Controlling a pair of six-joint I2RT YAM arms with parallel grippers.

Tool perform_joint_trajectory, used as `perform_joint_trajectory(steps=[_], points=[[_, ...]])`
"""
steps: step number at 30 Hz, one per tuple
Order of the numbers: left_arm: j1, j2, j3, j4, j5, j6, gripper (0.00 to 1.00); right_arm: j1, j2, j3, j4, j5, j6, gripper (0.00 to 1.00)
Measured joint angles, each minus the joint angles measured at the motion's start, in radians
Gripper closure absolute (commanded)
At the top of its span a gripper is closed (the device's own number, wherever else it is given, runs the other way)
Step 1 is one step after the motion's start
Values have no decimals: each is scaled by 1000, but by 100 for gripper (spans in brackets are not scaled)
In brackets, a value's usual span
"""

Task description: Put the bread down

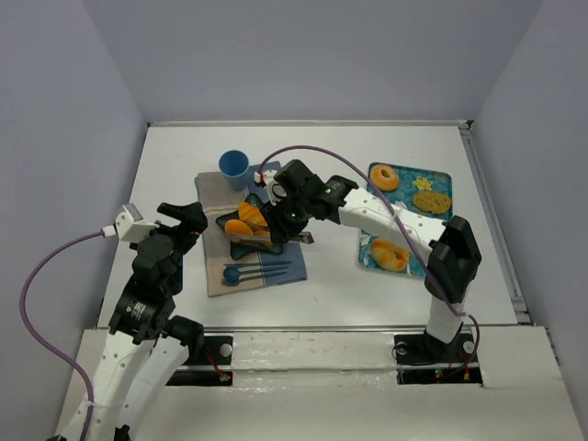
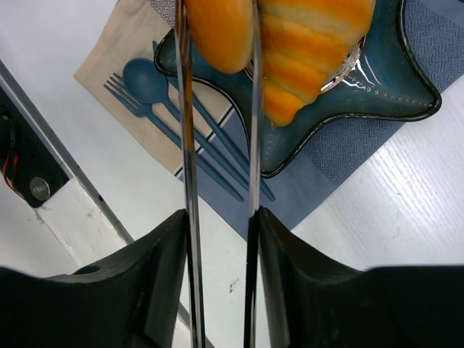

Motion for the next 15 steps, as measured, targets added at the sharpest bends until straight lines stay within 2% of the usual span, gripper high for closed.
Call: perform_joint_trajectory(steps=[7, 15], points=[[0, 0, 0, -1, -6, -2, 1, 0, -28, -7, -6, -19, -31, 44], [0, 0, 0, -1, -8, -3, 1, 0, -31, -2, -11, -23, -49, 44]])
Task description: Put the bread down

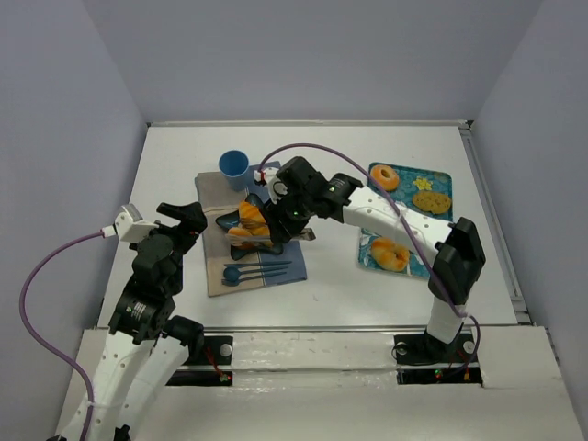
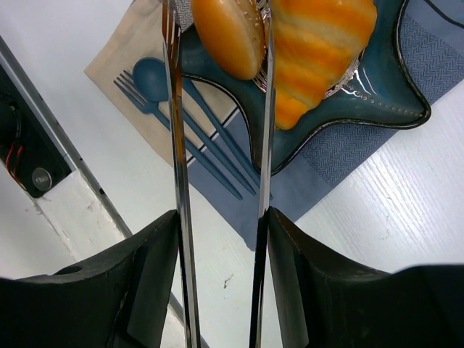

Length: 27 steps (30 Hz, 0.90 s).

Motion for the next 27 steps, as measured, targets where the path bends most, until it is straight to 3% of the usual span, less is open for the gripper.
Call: perform_joint_trajectory(steps=[8, 17, 23, 27], points=[[0, -1, 0, -2, 0, -1, 1, 0, -24, 51, -4, 59, -2, 47], [0, -8, 0, -4, 1, -3, 1, -32, -158, 58, 61, 179, 34, 50], [0, -7, 0, -3, 1, -3, 1, -250, -202, -15, 147, 295, 137, 50], [0, 2, 0, -3, -1, -3, 1, -385, -137, -66, 188, 398, 185, 50]])
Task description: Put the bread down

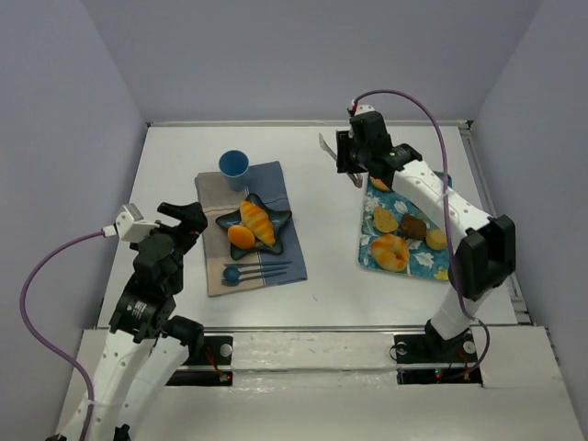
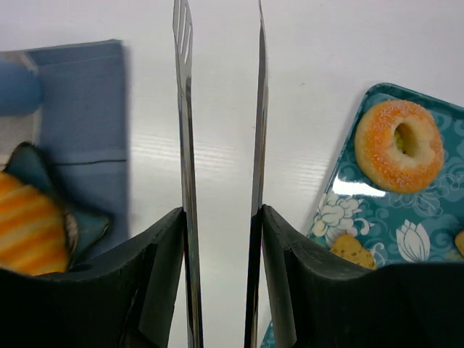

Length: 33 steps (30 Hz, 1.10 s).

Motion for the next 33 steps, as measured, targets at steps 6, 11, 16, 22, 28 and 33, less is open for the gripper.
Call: perform_joint_trajectory(steps=[6, 11, 16, 22, 28, 33], points=[[0, 35, 0, 0, -10, 0, 1, -53, 240, 24, 47, 29, 30, 46], [0, 61, 0, 0, -18, 0, 1, -50, 384, 40, 55, 33, 47, 38], [0, 76, 0, 0, -21, 0, 1, -47, 404, 40, 63, 21, 72, 0], [0, 77, 0, 0, -21, 0, 1, -47, 335, 21, 72, 9, 70, 0], [0, 80, 0, -2, -19, -1, 1, -47, 63, -69, 106, 11, 69, 0], [0, 104, 8, -20, -11, -3, 1, -46, -262, -267, 185, 66, 111, 0]])
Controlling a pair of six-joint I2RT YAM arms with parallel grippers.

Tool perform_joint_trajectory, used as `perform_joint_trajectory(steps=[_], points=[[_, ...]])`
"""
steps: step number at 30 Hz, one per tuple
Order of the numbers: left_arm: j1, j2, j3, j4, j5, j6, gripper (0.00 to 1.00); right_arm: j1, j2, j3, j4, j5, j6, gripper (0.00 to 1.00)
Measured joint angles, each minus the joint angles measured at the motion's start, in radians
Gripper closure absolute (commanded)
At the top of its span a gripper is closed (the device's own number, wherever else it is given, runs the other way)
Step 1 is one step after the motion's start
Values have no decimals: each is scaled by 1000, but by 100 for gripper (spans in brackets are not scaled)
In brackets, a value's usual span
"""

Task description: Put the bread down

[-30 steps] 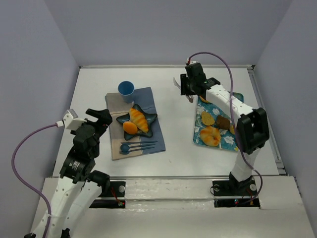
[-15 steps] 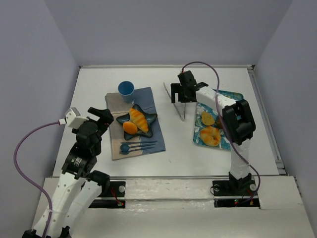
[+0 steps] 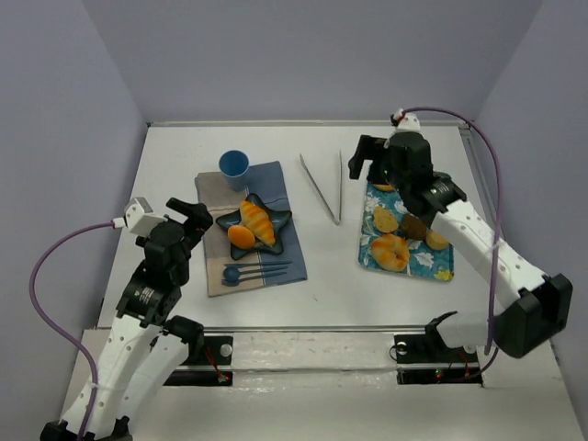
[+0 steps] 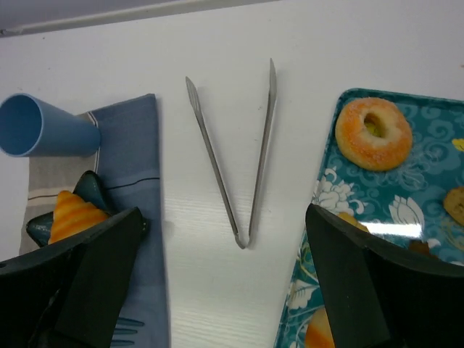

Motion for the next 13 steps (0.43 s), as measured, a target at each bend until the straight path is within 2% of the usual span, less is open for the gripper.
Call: perform_joint_trajectory(steps=[5, 13], points=[[0, 19, 2, -18, 6, -4, 1, 0, -304, -303, 27, 88, 97, 0], [0, 26, 2, -25, 45, -10, 1, 0, -517, -535, -6, 159, 176, 0]])
